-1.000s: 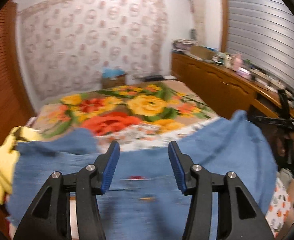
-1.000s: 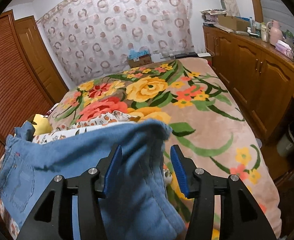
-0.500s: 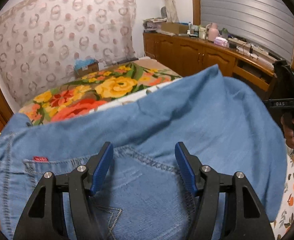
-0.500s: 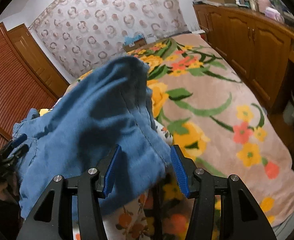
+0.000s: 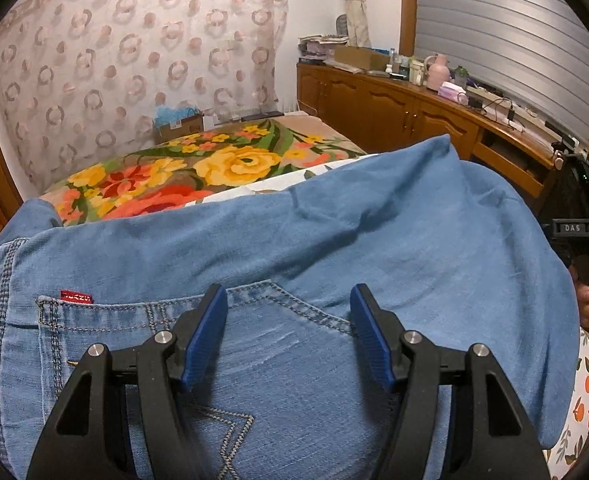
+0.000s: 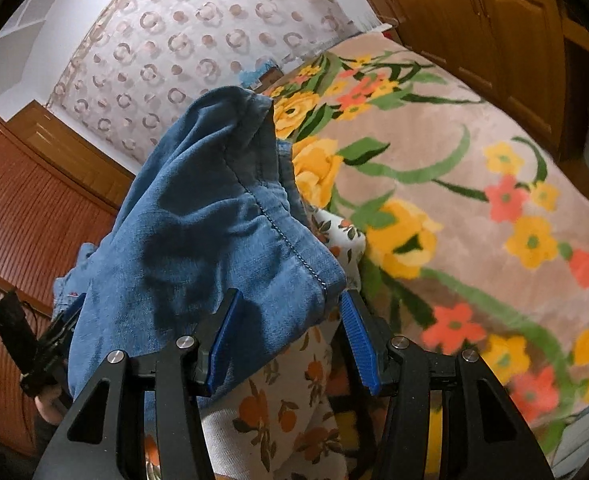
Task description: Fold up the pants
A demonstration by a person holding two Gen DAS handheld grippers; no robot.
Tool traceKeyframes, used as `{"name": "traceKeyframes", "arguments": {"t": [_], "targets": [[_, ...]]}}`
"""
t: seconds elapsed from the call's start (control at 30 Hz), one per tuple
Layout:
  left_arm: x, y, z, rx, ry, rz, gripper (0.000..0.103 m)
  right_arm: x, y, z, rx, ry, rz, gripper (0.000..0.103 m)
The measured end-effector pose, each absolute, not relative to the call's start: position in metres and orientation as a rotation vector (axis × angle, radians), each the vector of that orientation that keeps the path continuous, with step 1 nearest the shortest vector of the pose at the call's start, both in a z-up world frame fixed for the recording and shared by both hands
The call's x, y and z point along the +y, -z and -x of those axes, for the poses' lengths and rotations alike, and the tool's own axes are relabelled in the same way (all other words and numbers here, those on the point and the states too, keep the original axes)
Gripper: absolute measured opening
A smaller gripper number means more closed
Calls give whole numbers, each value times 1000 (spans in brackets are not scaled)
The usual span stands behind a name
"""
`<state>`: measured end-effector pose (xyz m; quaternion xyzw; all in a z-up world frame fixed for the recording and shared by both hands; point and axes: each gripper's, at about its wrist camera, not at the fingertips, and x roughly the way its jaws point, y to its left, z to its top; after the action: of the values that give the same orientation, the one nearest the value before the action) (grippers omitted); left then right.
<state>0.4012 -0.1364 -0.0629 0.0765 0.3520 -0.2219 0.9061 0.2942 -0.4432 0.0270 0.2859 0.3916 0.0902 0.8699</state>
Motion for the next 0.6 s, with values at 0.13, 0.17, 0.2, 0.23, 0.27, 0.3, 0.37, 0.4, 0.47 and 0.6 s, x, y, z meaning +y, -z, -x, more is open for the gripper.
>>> {"name": "traceKeyframes", "arguments": {"t": [0.13,0.17,0.2,0.23,0.27,0.3,0.37,0.4,0.47,0.6], "targets": [[-137,65,-402,732,454,-167,65,-447,-23,-299,850,-228,-676,42],[-137,66,-401,732,451,-172,65,-450,-21,-299,857,-238,-698,41],[-137,66,-401,732,450,-176,65,-453,-20,-299,864,-228,-703,41],[-137,67,-401,730,448,-181,65,-455,-21,-298,868,-216,-695,41],[-138,67,-400,729,447,-185,65,-456,-21,-297,867,-209,-679,41],[-137,68,-400,728,446,-187,65,-456,-20,-297,873,-207,-676,41],[-137,68,-399,728,446,-187,65,-455,-19,-296,887,-209,-675,41],[-137,68,-399,727,446,-187,65,-452,-18,-297,901,-202,-663,42],[-137,68,-399,728,443,-192,65,-451,-18,-298,901,-200,-668,42],[-137,67,-399,728,436,-205,65,-459,-14,-299,875,-250,-775,41]]}}
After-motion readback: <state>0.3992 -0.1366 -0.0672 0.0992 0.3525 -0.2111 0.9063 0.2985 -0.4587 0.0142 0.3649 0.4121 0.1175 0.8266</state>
